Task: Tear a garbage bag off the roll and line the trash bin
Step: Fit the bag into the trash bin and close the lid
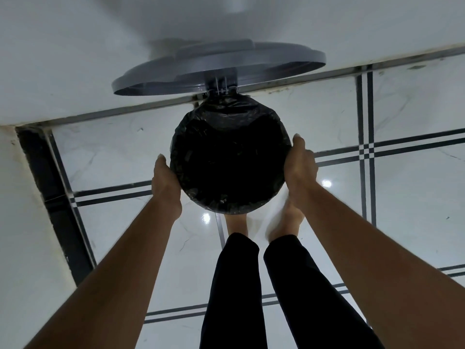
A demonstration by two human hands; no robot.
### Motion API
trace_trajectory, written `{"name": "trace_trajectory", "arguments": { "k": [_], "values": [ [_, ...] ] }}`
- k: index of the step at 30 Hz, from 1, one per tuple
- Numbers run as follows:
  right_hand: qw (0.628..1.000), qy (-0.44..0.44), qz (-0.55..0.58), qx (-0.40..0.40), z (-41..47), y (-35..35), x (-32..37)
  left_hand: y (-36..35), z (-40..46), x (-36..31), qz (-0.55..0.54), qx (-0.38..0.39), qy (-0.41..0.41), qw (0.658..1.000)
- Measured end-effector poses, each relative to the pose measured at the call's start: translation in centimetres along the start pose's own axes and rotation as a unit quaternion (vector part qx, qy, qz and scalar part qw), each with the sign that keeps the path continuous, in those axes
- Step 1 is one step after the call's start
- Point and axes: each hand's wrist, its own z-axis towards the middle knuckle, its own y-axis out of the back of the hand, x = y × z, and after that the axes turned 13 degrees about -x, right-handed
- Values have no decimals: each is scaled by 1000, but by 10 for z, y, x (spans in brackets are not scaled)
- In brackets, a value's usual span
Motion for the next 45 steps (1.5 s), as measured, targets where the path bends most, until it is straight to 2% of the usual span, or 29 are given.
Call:
{"name": "trace_trajectory", "arguments": {
  "k": [3, 6, 8, 10, 14, 18, 22, 24, 27, 29, 32, 35, 37, 40, 42, 45],
  "values": [
    [986, 165, 8, 3, -1, -2, -3, -5, -1, 0, -35, -14, -135, 990],
    [954, 298, -20, 28, 0, -5, 7, -12, -3, -10, -11, -26, -260, 965],
    [931, 359, -40, 54, -1, -12, 23, -19, -2, -23, 11, -14, -333, 943],
    [915, 391, -75, 72, -2, -21, 37, -25, -3, -36, 37, 5, -358, 933],
    [895, 409, -156, 86, 1, -41, 53, -39, 6, -51, 122, 0, -363, 924],
    [905, 370, -191, 86, 7, -52, 60, -40, 8, -60, 170, 1, -318, 933],
    [912, 370, -157, 83, 11, -51, 61, -38, 5, -69, 130, 31, -311, 941],
    [917, 378, -126, 38, 4, -39, 56, -38, 7, -71, 105, 0, -332, 937],
    [918, 375, -122, -51, -11, -15, 40, -28, 6, -55, 129, -92, -373, 914],
    [931, 348, -99, -50, -24, 3, 27, -14, -6, -36, 150, -120, -384, 903],
    [942, 334, -30, 4, -53, 34, 16, 7, -44, -9, 199, -101, -447, 866],
    [908, 419, 14, 24, -97, 68, 17, 29, -94, 11, 221, -22, -563, 796],
    [877, 475, 64, 18, -121, 88, 27, 44, -130, 12, 180, -3, -656, 733],
    [836, 535, 122, -12, -146, 107, 56, 64, -189, -10, 62, -53, -744, 663],
    [817, 557, 143, -43, -154, 113, 78, 69, -218, -34, 15, -96, -761, 642],
    [812, 565, 127, -71, -144, 106, 101, 63, -223, -66, 42, -153, -744, 649]
  ]
}}
